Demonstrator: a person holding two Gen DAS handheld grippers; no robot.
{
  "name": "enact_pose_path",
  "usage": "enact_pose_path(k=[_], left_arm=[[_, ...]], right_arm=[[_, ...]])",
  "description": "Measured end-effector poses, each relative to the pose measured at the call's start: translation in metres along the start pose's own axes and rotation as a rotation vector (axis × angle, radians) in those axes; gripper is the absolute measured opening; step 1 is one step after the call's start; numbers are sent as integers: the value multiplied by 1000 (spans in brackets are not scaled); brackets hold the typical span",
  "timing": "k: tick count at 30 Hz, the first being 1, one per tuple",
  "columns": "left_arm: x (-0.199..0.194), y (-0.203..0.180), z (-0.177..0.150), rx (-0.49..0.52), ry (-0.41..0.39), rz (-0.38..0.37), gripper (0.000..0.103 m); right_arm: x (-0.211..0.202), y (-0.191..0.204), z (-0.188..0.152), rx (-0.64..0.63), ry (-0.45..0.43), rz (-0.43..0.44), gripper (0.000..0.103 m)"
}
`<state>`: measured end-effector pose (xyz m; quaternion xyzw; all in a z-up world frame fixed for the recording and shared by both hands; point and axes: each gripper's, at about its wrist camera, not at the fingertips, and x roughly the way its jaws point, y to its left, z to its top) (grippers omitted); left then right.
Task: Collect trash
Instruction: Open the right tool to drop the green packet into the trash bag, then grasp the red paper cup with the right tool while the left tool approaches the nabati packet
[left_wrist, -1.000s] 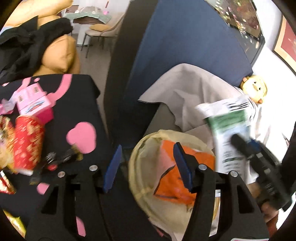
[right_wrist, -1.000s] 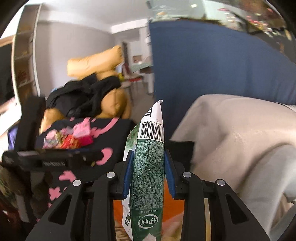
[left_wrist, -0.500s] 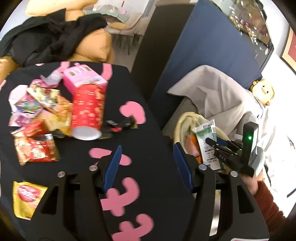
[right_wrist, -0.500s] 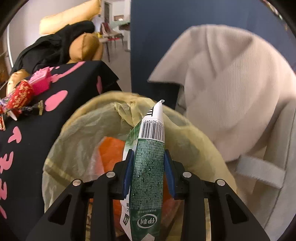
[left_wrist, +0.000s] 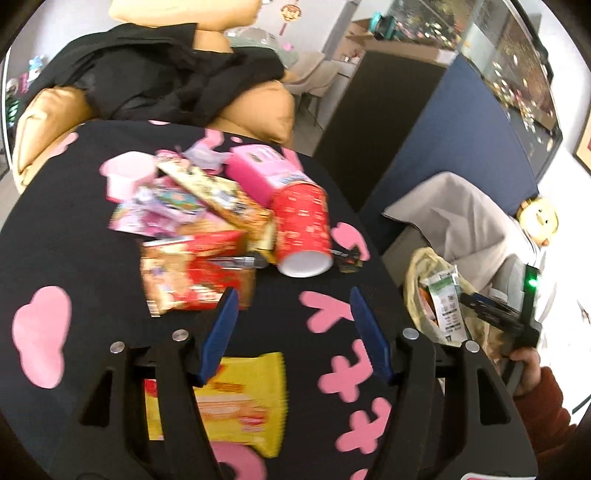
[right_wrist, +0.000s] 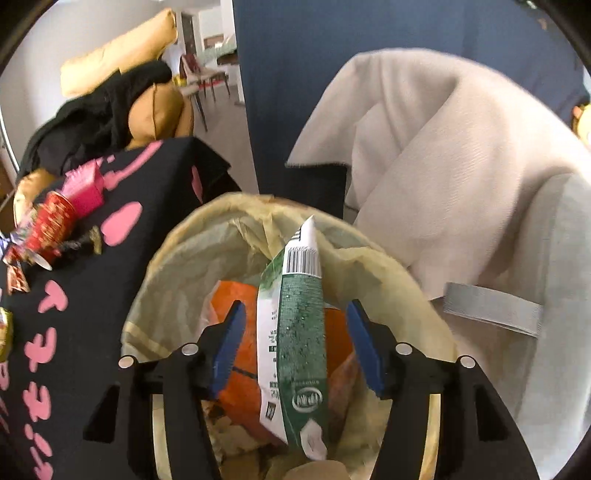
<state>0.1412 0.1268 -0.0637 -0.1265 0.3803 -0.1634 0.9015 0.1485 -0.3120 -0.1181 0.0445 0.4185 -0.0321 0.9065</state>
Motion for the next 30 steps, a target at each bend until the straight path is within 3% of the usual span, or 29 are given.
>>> enact_pose_path(k=[2,6,9,14,19,23,30], left_arm=[[-5,11,-1,-8,-10,11,60],[-13,38,-3,-33,-15,51,60],[-23,56,-6,-62,-22,96,60],[-45,82,-12,-75,-37,143,60],[-57,99,-18,-81,-33,159,60],[-56,104,-21,-78,-15,146,60],[-43,100,-20,-65,15,119,60]], right_arm=[[-15,2,-1,28,-23,47,60],[-37,25,1,12,-47,101,61],[-48,57,2,-63,-64,120,61],[-54,116,5,-148,-62,298,61],[-43,174,-1,-257,-35,394,61],[-31,206,0,-333,-42,396,61],[9,236,29,-483,-20,286,61]])
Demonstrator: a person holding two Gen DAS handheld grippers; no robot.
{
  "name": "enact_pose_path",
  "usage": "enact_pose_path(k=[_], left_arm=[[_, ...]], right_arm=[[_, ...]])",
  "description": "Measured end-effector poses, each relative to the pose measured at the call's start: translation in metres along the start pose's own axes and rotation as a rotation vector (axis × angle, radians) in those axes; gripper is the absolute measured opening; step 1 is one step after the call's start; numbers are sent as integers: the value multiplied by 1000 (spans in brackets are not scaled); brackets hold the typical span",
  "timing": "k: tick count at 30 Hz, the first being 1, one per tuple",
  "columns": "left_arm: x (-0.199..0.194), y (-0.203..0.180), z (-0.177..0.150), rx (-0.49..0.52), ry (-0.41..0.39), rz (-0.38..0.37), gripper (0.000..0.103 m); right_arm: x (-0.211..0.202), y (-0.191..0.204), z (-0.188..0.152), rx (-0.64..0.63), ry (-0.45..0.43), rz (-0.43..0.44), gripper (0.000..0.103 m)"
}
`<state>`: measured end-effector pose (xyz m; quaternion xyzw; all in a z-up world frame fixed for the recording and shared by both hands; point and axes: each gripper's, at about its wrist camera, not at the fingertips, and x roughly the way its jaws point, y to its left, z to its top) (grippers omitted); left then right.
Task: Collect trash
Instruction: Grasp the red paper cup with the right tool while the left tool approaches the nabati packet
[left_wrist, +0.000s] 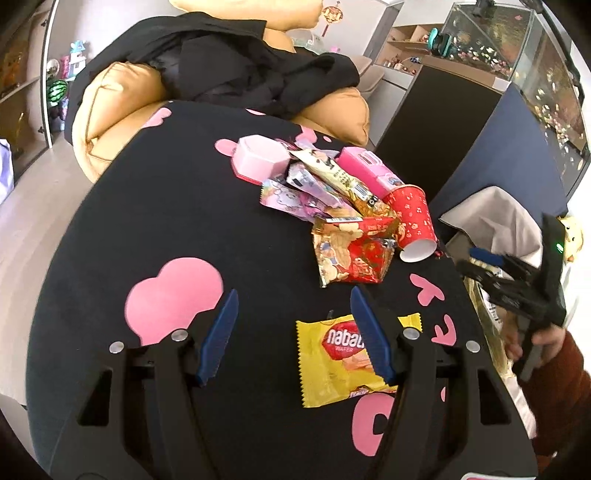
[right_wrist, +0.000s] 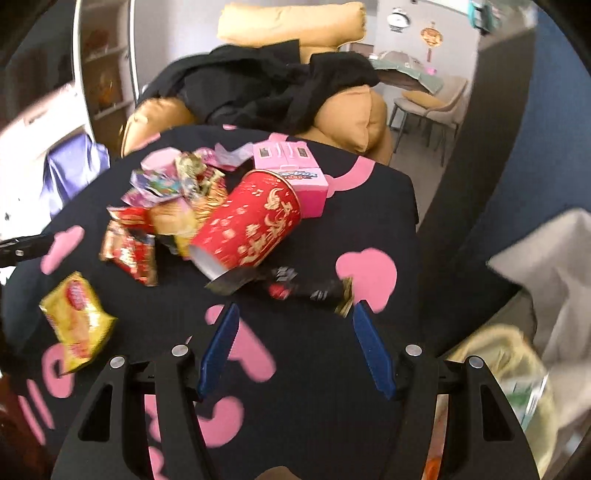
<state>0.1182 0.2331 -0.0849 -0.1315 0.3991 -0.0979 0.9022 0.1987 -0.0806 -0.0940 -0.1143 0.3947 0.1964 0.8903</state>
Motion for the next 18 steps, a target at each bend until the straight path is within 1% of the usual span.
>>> enact_pose_path(k=[3,6,8,9,11,14,15,16,18], left_arm=[[9,-5,1,8,23,-11,60],[16,-10,2,20,38,-17,60],[18,-12,4,20,42,-25,60],[19,-13,5,16,44,-31,60],[20,-13,6,11,45,-38,60],[21,-16,5,12,48,-48,60],[20,-16,5,12,49,-50,60],[21,-17,5,12,50,-52,60],[19,-19,4,14,48,-57,60]], right_arm=[[17,0,7,-95,4,31,61],[34,2,12,-176,15,37,61],[46,2,12,-197,61,80,61],[50,1,12,-188,80,109,61],[48,-1,9,-158,76,128,61],[41,-7,4,-61,83,201,61],[36,-10,1,-6,89,260,61],[31,-13,-2,50,99,337,61],[24,-13,-7,113,114,445,61]])
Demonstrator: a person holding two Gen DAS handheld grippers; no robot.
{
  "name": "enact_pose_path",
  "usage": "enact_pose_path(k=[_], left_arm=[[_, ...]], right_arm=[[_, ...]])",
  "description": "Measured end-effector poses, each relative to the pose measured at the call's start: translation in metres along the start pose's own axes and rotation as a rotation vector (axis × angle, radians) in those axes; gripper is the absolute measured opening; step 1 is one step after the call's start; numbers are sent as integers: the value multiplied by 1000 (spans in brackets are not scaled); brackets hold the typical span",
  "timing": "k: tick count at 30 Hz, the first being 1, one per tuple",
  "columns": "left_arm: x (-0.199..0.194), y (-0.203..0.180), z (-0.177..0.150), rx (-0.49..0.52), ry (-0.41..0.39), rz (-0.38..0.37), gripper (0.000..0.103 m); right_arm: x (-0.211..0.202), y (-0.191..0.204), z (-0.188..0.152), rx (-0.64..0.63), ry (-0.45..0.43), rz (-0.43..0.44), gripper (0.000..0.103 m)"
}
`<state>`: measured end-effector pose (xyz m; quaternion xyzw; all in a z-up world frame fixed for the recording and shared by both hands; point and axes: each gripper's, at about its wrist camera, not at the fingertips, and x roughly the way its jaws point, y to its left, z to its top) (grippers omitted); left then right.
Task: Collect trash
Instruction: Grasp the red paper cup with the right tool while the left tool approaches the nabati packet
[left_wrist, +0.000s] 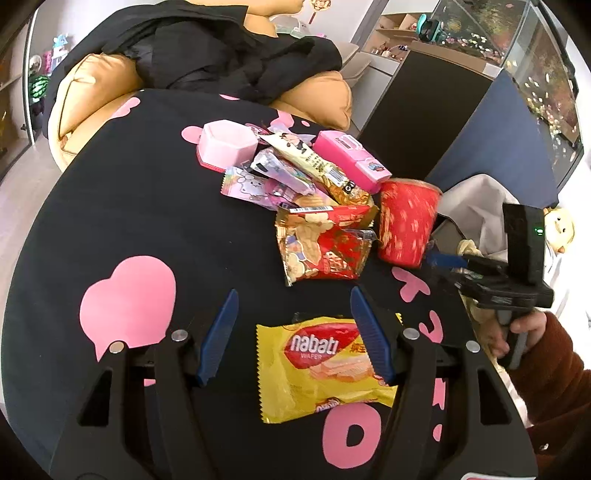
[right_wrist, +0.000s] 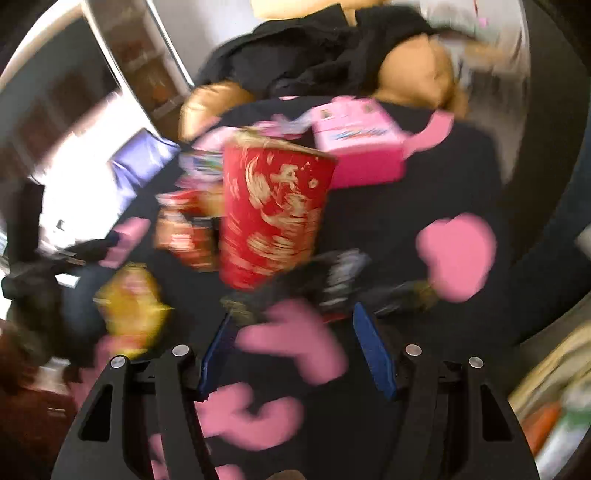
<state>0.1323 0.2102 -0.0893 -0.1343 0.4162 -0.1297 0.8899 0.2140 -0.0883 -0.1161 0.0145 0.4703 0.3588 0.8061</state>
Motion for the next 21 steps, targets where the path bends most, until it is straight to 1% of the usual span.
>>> enact_pose_path(k=[1,2,4,5,7,8,12,13,15,17,21], left_arm=[[-1,-1,-1,1,-1,-1,60],[-2,-2,-1,1,-2,-2,60],[-4,-3,-2,2,-1,-3,60],[-4,-4,-3,5,-1,-4,60],[-7,-6,-4,14,-6,-3,60],[-8,-7,-5,16,-8,-5,60],[-10,-11,-6,29,-14,-18,60],[-10,-12,-7,31,-13,-17,60],[-7,-11,-6,28,-9,-13,60],[-6,-10,-5,20,-8,-9,60],[-8,-8,-6,12,-12,-8,60]], right_arm=[[-4,7,-4,-5,-5,11,61],[-7,13,-7,-27,-12,-12,61],[-13,28,-12,-90,-36,-99,61],[-15,33,-13,-119,-52,-156,61],[-18,34,-15,-144,-73,-248,61],[-19,33,-15,-140,-80,-263,61],[-26,26,-18,-112,-114,-262,61],[-25,26,-16,-111,-123,-251,61],[-26,31,-14,-102,-158,-197,61],[-24,40,-11,-106,-183,-179,61],[-3,54,5,-131,-208,-256,61]])
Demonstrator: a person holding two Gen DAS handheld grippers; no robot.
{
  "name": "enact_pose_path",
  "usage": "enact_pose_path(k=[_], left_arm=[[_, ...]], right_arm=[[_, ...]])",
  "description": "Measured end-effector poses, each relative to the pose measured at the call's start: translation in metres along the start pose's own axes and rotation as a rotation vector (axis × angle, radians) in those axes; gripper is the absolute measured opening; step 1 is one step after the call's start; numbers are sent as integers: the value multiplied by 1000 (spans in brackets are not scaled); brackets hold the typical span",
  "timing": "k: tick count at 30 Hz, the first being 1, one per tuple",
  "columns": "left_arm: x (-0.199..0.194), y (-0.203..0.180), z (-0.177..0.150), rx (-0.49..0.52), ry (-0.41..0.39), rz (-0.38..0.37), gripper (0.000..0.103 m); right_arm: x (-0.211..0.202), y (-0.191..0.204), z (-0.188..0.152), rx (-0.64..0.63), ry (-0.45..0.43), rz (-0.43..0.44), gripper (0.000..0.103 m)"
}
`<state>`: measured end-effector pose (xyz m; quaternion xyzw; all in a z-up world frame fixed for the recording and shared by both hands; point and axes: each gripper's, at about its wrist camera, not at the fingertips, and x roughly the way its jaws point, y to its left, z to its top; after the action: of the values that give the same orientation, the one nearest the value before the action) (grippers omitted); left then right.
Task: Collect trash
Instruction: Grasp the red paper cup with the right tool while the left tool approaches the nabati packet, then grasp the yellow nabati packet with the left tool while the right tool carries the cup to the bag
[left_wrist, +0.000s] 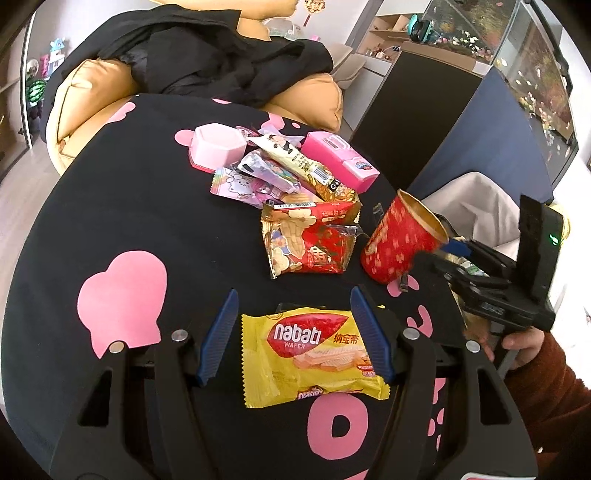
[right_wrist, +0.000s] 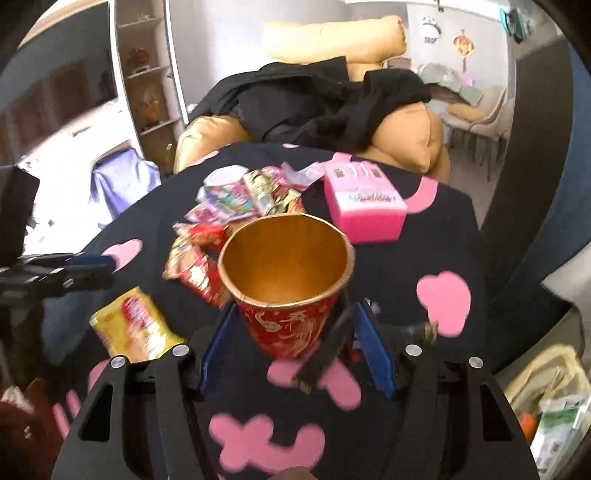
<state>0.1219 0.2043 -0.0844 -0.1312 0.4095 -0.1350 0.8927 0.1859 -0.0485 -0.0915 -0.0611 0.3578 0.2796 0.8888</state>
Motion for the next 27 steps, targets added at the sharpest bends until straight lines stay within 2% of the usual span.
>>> enact_pose_path(k=[3,7,8,10,20,24,27], left_arm=[[-1,5,-1,-13,-2,4,60],[-1,12,-6,-32,8,8,60],[-1,14,-8,-37,11,8,60],[-3,16,-9,-41,12,6,60],[-5,-6,-29,-7,83,-6,60],[0,-18,-41,5,121,69,60],[1,-14,-47,-61,155,126,60]], right_arm=[[17,1,7,26,8,-22,61],[33,-1,13,57,34,8,61],[32,-3,13,82,37,29,55],[28,-6,14,114,44,45,53],[-43,-10,-11,129,7,-2,51],[-66,-11,-26,144,-1,-19,51],[-78,-7,-41,135,5,-25,51]])
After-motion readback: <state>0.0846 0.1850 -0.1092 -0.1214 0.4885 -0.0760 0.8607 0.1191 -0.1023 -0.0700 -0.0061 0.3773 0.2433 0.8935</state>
